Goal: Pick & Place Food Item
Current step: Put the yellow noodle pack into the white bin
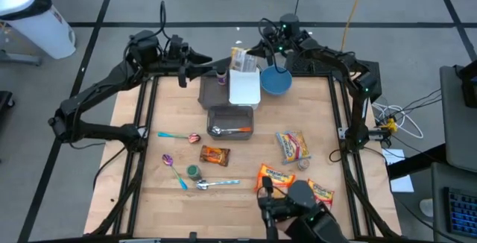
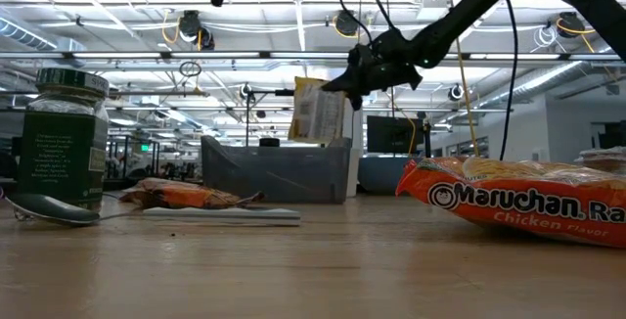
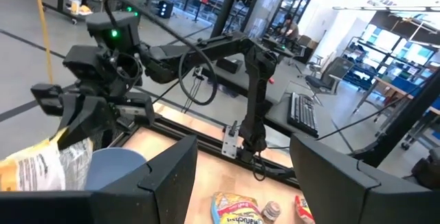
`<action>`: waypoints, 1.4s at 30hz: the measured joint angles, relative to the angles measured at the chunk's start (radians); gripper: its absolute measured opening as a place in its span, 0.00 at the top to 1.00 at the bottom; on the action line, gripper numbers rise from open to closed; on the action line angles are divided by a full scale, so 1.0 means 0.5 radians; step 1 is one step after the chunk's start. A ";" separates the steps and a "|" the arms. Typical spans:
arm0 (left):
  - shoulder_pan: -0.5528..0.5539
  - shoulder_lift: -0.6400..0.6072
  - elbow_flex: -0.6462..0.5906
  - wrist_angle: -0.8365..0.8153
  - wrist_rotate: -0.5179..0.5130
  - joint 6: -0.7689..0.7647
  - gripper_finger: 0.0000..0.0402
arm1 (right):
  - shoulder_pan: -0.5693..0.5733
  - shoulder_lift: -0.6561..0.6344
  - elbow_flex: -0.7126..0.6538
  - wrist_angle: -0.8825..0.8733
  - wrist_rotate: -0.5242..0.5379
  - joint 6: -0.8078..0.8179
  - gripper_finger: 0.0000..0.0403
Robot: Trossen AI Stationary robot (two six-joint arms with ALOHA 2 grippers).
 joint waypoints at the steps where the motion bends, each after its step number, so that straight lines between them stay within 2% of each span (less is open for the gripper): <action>1: 0.008 0.001 0.000 0.000 -0.001 -0.001 0.40 | -0.005 0.000 0.000 0.000 0.000 -0.007 1.00; 20: 0.087 0.047 -0.001 0.008 0.010 -0.004 0.40 | -0.030 0.130 -0.002 -0.071 0.009 -0.056 1.00; 35: 0.096 0.048 -0.001 0.003 0.009 0.023 0.40 | -0.027 0.131 -0.002 -0.074 0.055 -0.274 1.00; 42: 0.114 0.048 -0.001 0.003 0.011 -0.007 0.40 | -0.025 0.228 -0.003 -0.027 0.056 -0.305 1.00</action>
